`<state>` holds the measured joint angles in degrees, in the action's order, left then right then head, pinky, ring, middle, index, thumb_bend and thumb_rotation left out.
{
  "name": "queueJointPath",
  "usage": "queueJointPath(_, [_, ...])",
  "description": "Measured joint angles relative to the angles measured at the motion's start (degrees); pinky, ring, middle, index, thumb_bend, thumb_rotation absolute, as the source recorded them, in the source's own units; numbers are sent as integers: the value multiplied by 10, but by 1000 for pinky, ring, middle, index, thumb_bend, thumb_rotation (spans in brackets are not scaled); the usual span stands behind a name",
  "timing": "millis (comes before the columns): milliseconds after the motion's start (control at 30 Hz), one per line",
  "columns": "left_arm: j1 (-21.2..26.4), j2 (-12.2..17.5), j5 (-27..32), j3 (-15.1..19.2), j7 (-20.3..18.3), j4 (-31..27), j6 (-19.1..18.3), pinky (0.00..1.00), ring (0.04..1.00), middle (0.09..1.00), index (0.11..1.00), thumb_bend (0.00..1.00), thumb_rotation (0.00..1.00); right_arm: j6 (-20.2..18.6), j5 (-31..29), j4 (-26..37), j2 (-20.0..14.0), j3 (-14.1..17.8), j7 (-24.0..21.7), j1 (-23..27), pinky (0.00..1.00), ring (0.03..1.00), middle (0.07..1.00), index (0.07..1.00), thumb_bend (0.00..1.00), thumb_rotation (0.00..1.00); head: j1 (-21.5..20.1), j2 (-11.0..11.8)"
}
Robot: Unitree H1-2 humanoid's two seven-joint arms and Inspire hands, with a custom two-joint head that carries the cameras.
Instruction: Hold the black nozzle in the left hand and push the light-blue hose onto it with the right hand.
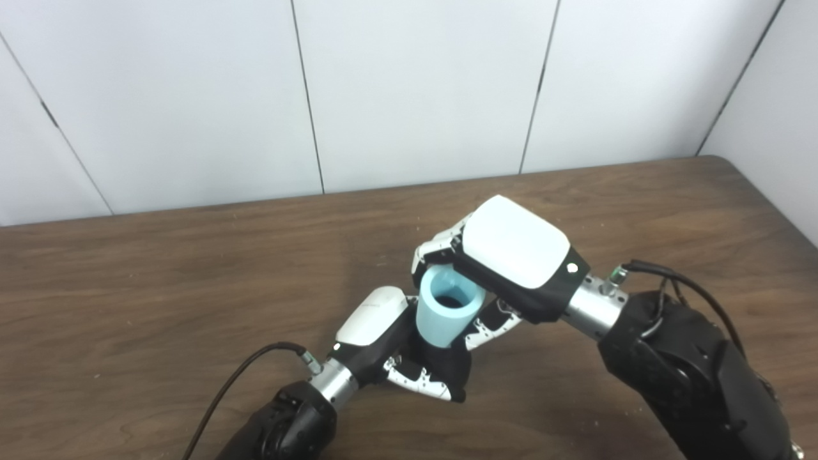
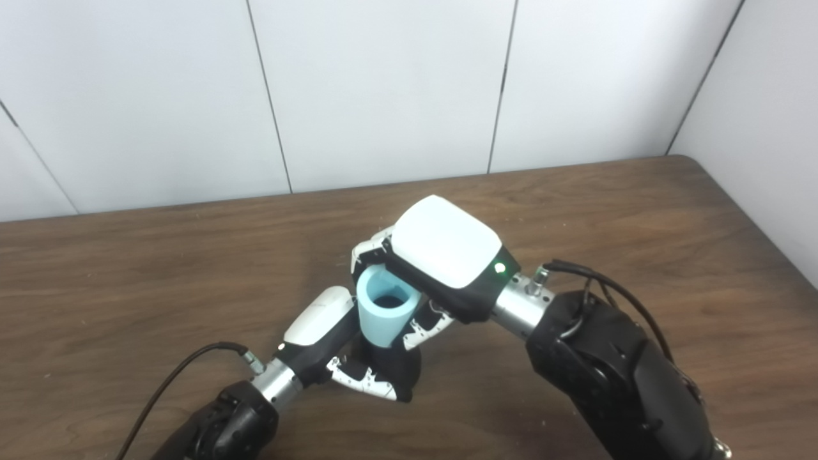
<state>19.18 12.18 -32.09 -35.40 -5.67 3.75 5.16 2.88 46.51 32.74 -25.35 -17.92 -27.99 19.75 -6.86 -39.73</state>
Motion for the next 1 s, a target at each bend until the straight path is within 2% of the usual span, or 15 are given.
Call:
queueJointPath(200, [1, 1, -3, 1, 0, -5, -16, 304, 284, 328, 471, 512, 85, -48, 17, -3, 6, -31, -96, 58, 223, 298, 397, 515, 522, 0, 5, -4])
queueJointPath(267, [1, 2, -5, 1, 0, -6, -20, 308, 287, 334, 472, 512, 85, -62, 24, -3, 11, -34, -114, 63, 198, 285, 396, 515, 522, 0, 6, -4])
queueJointPath(333, [2, 3, -9, 1, 0, -7, -20, 316, 291, 337, 472, 512, 85, -75, 29, -3, 17, -35, -121, 62, 154, 247, 456, 491, 529, 0, 5, -5])
queueJointPath(467, [3, 4, -11, 1, 0, -8, -20, 334, 296, 340, 472, 511, 88, -107, 46, -3, 25, -44, -145, 58, 45, 132, 469, 486, 531, 0, 4, -5])
queueJointPath(533, [3, 5, -12, 0, 0, -10, -20, 337, 298, 342, 472, 511, 88, -129, 61, 2, 34, -47, -158, 57, 20, 109, 470, 486, 531, 0, 4, -6])
queueJointPath(733, [3, 5, -12, 0, 0, -11, -20, 323, 298, 343, 472, 511, 88, -183, 80, 10, 45, -51, -202, 64, 13, 107, 470, 484, 531, 0, 4, -8])
queueJointPath(1000, [2, 4, -12, -2, 0, -11, -21, 297, 289, 341, 472, 511, 88, -212, 62, 6, 41, -48, -207, 56, 43, 136, 469, 488, 529, 0, 4, -8])
